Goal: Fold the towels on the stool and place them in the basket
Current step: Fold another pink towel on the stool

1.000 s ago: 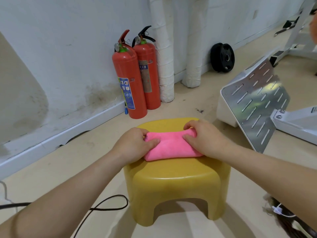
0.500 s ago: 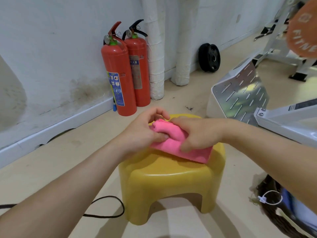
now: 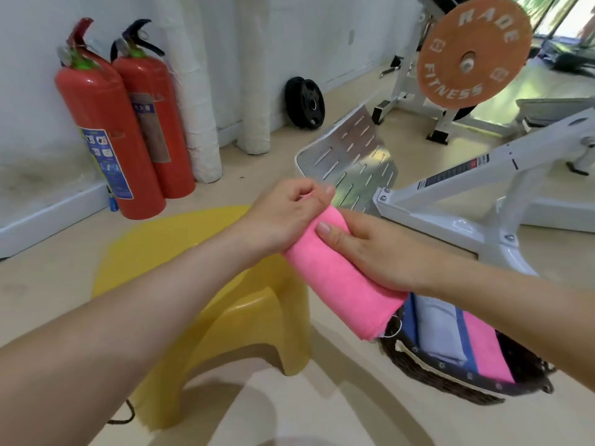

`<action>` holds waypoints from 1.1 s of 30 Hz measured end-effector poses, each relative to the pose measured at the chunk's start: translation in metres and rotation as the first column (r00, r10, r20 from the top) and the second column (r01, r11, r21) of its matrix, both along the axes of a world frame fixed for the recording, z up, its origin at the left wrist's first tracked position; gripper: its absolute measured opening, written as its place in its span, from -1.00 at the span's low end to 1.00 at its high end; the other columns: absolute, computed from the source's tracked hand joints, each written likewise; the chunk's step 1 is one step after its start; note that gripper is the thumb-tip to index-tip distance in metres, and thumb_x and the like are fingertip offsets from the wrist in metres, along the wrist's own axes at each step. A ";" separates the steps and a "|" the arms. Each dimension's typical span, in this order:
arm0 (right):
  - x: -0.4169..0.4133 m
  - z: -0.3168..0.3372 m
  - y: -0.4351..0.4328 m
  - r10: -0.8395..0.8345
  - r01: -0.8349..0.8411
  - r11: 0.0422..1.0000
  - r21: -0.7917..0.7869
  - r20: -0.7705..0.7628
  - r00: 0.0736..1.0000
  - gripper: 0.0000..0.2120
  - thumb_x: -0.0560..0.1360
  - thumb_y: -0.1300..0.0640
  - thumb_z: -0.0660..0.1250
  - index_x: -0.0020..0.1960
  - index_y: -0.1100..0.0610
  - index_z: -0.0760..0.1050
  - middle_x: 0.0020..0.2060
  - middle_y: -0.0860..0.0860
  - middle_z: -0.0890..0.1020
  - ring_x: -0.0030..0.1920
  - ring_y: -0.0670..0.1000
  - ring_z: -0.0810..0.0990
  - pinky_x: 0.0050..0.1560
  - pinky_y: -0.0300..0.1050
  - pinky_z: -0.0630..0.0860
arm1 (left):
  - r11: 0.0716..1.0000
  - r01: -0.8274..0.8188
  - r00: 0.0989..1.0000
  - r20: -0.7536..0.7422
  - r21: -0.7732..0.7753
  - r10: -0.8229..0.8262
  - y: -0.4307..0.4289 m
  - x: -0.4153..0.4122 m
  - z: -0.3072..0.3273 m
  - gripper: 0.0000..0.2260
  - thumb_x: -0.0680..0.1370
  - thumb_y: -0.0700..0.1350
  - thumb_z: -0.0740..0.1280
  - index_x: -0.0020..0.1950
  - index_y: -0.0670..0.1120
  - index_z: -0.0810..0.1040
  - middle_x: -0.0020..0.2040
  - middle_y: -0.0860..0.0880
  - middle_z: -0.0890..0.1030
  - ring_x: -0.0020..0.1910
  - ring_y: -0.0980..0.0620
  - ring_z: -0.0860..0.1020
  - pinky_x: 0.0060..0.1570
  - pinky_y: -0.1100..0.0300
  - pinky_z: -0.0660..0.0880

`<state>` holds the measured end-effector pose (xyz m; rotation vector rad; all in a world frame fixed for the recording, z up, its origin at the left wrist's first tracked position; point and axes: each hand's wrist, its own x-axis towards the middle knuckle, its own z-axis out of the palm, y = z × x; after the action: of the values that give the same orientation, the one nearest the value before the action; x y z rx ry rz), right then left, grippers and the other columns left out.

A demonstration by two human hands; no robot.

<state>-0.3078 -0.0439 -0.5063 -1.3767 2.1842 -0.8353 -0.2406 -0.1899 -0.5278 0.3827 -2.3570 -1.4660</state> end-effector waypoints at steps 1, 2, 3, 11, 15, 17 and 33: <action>-0.004 -0.001 0.011 -0.014 0.016 1.000 -0.016 0.062 0.998 -0.67 0.60 -0.08 0.11 0.17 0.09 0.50 -0.07 -0.02 0.66 -0.09 -0.12 0.62 -0.08 -0.27 0.52 | 0.999 0.010 1.000 -0.016 -0.030 -0.011 0.010 -0.006 0.000 -0.67 0.54 0.14 0.22 -0.21 -0.08 0.54 -0.28 0.01 0.56 -0.28 0.09 0.48 -0.20 0.09 0.45; -0.009 -0.001 0.023 -0.040 0.045 0.998 -0.034 0.149 0.988 -0.68 0.60 -0.06 0.12 0.12 0.11 0.53 -0.15 -0.03 0.66 -0.18 -0.16 0.62 -0.19 -0.33 0.52 | 0.999 0.022 1.000 -0.020 -0.047 -0.023 0.019 -0.012 -0.001 -0.71 0.55 0.10 0.21 -0.21 -0.06 0.55 -0.26 -0.01 0.59 -0.25 0.09 0.50 -0.15 0.06 0.47; -0.015 -0.001 0.034 -0.077 0.090 0.995 -0.043 0.247 0.966 -0.68 0.59 -0.05 0.14 0.05 0.14 0.56 -0.26 -0.04 0.65 -0.30 -0.18 0.61 -0.31 -0.36 0.49 | 0.998 0.030 0.999 -0.018 -0.064 -0.031 0.030 -0.019 -0.002 -0.74 0.57 0.07 0.21 -0.19 -0.05 0.54 -0.24 -0.03 0.61 -0.22 0.08 0.51 -0.12 0.04 0.48; -0.108 -0.049 0.141 -0.399 0.455 0.890 -0.034 0.427 0.811 -0.64 0.62 -0.02 0.13 -0.21 0.15 0.51 -0.43 -0.04 0.54 -0.48 -0.12 0.47 -0.52 -0.39 0.33 | 0.976 0.015 0.994 0.105 -0.215 0.008 0.123 -0.110 -0.035 -0.84 0.56 -0.05 0.31 0.12 0.04 0.42 -0.07 -0.02 0.51 -0.16 -0.01 0.49 -0.08 0.04 0.48; -0.174 -0.096 0.194 -0.619 0.671 0.741 -0.029 0.355 0.700 -0.69 0.61 0.15 0.04 -0.31 0.12 0.30 -0.41 0.04 0.35 -0.38 0.02 0.29 -0.38 -0.17 0.27 | 0.861 0.195 0.965 0.248 -0.470 -0.083 0.179 -0.150 -0.079 -0.67 0.54 -0.14 0.32 0.30 -0.04 0.43 0.16 -0.03 0.51 0.03 0.05 0.49 0.07 0.22 0.40; -0.199 -0.123 0.217 -0.682 0.720 0.694 0.022 0.341 0.647 -0.70 0.61 0.19 0.02 -0.27 0.15 0.33 -0.37 0.10 0.39 -0.34 0.06 0.33 -0.33 -0.11 0.26 | 0.819 0.316 0.910 0.398 -0.478 -0.118 0.206 -0.164 -0.108 -0.67 0.54 -0.15 0.28 0.32 -0.04 0.48 0.26 -0.03 0.52 0.21 0.00 0.48 0.16 0.22 0.34; -0.207 -0.267 0.256 -0.817 0.750 0.553 0.363 0.061 0.573 -0.60 0.63 0.03 0.02 0.35 0.27 0.26 0.00 0.23 0.60 0.02 0.26 0.57 -0.08 -0.01 0.39 | 0.618 0.514 0.745 0.667 -0.595 0.023 0.282 -0.190 -0.229 -0.45 0.54 -0.03 0.06 0.55 0.00 0.09 0.59 0.01 0.00 0.54 0.01 0.01 0.43 -0.12 0.04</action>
<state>-0.5152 0.2117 -0.7729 -0.0422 2.5838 -0.8200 -0.4306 0.0923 -0.7568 0.3123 -3.4163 -0.2494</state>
